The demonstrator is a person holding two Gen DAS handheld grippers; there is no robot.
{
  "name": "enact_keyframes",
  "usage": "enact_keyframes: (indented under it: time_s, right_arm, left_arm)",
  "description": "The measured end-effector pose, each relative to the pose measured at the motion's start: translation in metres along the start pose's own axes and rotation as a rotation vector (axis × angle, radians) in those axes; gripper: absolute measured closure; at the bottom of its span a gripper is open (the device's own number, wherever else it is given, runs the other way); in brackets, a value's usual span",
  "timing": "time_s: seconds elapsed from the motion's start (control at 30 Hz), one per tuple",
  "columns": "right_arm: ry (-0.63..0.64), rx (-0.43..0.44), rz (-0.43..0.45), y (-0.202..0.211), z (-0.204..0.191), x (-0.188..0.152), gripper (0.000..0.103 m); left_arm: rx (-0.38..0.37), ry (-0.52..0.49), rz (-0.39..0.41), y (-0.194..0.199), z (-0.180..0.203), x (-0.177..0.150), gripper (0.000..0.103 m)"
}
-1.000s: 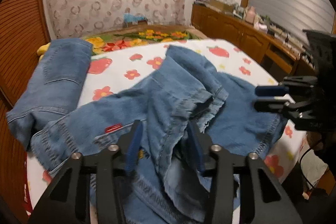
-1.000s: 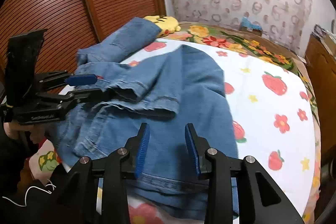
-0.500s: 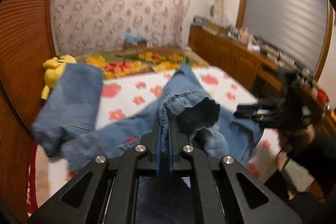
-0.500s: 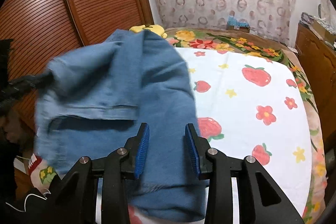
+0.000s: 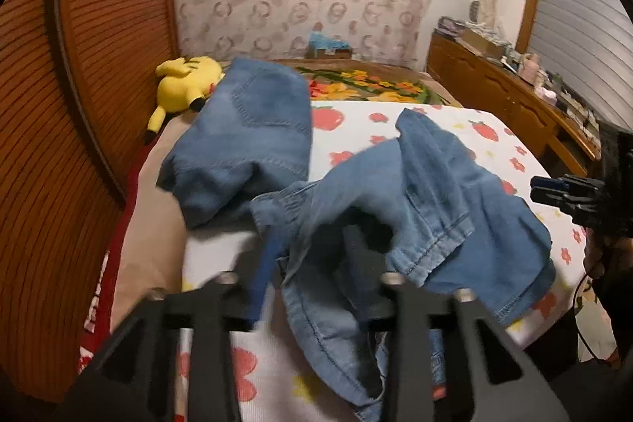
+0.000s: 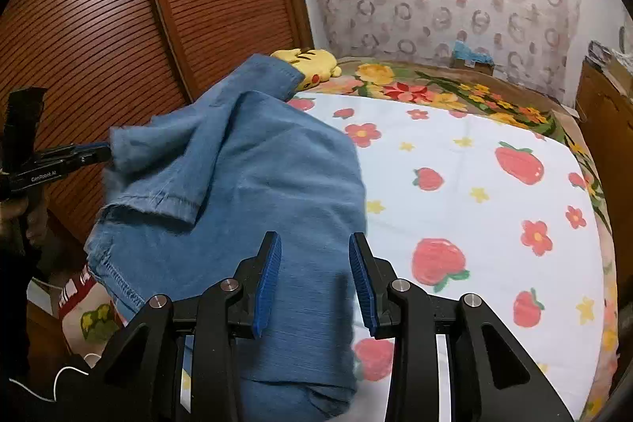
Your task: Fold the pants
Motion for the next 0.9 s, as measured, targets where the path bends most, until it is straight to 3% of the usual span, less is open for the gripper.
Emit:
enact_keyframes:
  time_s: [0.07, 0.33, 0.53, 0.6, 0.63, 0.67, 0.7, 0.8, 0.9]
  right_arm:
    - [0.011, -0.006, -0.004, -0.002, -0.001, -0.003, 0.066]
    - [-0.018, -0.011, -0.013, -0.014, 0.005, -0.008, 0.066]
    - [-0.018, -0.014, -0.020, -0.020, 0.007, -0.011, 0.066]
    - [-0.019, -0.016, -0.023, -0.022, 0.009, -0.012, 0.066]
    - [-0.020, -0.017, -0.025, -0.023, 0.010, -0.012, 0.066]
    - [-0.022, -0.018, -0.027, -0.024, 0.011, -0.013, 0.066]
    - [-0.024, -0.018, -0.027, -0.025, 0.011, -0.013, 0.066]
    - [-0.030, -0.016, -0.029, -0.026, 0.013, -0.014, 0.066]
    - [-0.033, -0.013, -0.025, -0.026, 0.012, -0.014, 0.066]
  left_arm:
    - [-0.012, 0.024, 0.010, 0.000, -0.001, -0.003, 0.046]
    - [-0.069, 0.006, -0.016, -0.026, 0.025, -0.012, 0.046]
    - [-0.059, 0.006, -0.051, -0.059, 0.033, -0.010, 0.046]
    - [-0.060, 0.006, -0.047, -0.063, 0.033, -0.006, 0.061]
    - [-0.048, 0.002, -0.047, -0.065, 0.032, -0.004, 0.078]
    - [-0.041, -0.004, -0.046, -0.066, 0.031, -0.003, 0.088]
    - [-0.042, -0.020, -0.045, -0.066, 0.031, -0.001, 0.092]
    - [-0.017, -0.063, -0.038, -0.066, 0.025, 0.004, 0.096]
    - [0.024, -0.030, -0.013, -0.061, 0.002, 0.016, 0.096]
Point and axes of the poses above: each gripper's, at about its wrist camera, not at the fingertips, and y roughly against the way its jaws point, z to its right, x to its top, the point moved 6 cm from there along -y, roughly the way its jaws point, and after that the axes turned 8 degrees about z, right-handed, at the moved point
